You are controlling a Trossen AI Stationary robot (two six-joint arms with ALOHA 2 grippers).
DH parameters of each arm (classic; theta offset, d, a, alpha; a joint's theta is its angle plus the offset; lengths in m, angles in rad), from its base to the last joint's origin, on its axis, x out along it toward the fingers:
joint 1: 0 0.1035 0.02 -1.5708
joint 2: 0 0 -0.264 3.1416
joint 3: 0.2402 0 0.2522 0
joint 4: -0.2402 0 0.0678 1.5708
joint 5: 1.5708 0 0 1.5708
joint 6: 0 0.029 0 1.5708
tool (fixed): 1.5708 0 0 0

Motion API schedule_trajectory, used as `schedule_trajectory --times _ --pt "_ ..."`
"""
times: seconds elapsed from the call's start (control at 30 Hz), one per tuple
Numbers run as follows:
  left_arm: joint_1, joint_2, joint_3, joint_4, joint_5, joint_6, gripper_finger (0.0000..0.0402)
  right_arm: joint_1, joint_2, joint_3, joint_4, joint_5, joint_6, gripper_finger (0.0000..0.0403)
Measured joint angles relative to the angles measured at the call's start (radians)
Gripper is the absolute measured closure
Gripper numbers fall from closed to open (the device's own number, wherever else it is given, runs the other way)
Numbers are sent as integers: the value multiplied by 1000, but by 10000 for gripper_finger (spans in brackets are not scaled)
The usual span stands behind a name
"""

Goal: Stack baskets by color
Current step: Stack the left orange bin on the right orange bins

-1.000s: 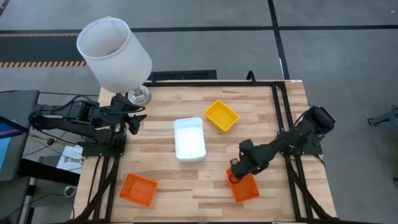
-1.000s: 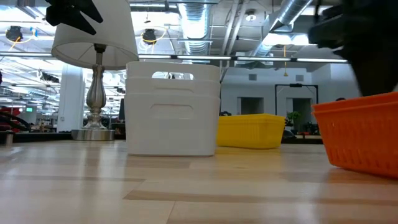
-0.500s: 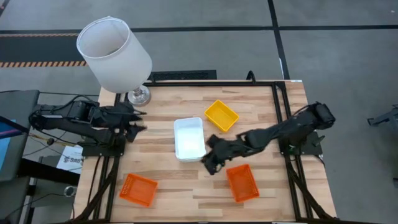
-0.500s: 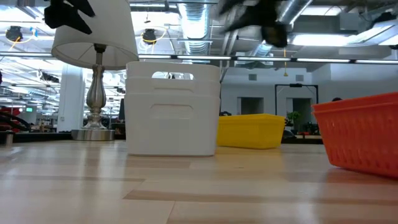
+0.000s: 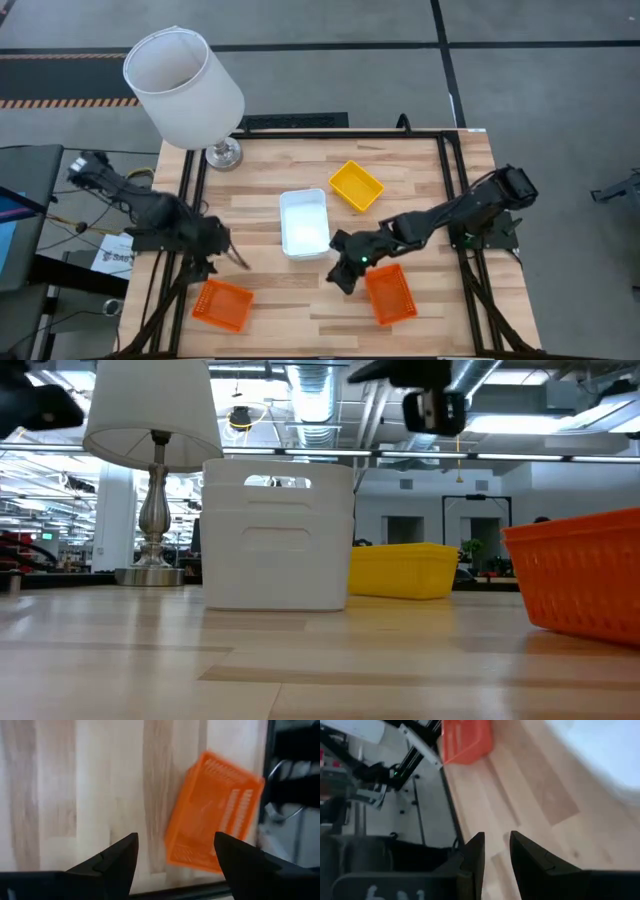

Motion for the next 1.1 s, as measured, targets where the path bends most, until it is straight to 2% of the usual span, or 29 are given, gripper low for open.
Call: schedule_trajectory --times 0.13,0.23,0.4,0.5,0.67,0.83,0.97,1.1 --pt "-101 47 -46 69 -88 -1 152 31 0 0 -10 -3 34 293" --pt "-150 68 -71 137 -132 -40 152 48 0 0 -9 -43 58 293" --pt "-216 129 -113 290 -140 -213 152 89 0 0 -63 -115 10 293" --pt "-243 209 -124 310 -158 -337 152 111 0 0 -138 -122 -51 293" --pt "-246 352 -124 324 -160 -501 152 124 0 0 -166 -166 -171 293" --pt "-246 488 -123 354 -141 -551 152 152 0 0 -201 -170 -220 293" --pt "-243 559 -118 448 -56 -551 153 176 0 0 -225 -172 -220 293" --pt "-229 605 -73 495 -43 -578 176 208 0 0 -249 -172 -190 293"
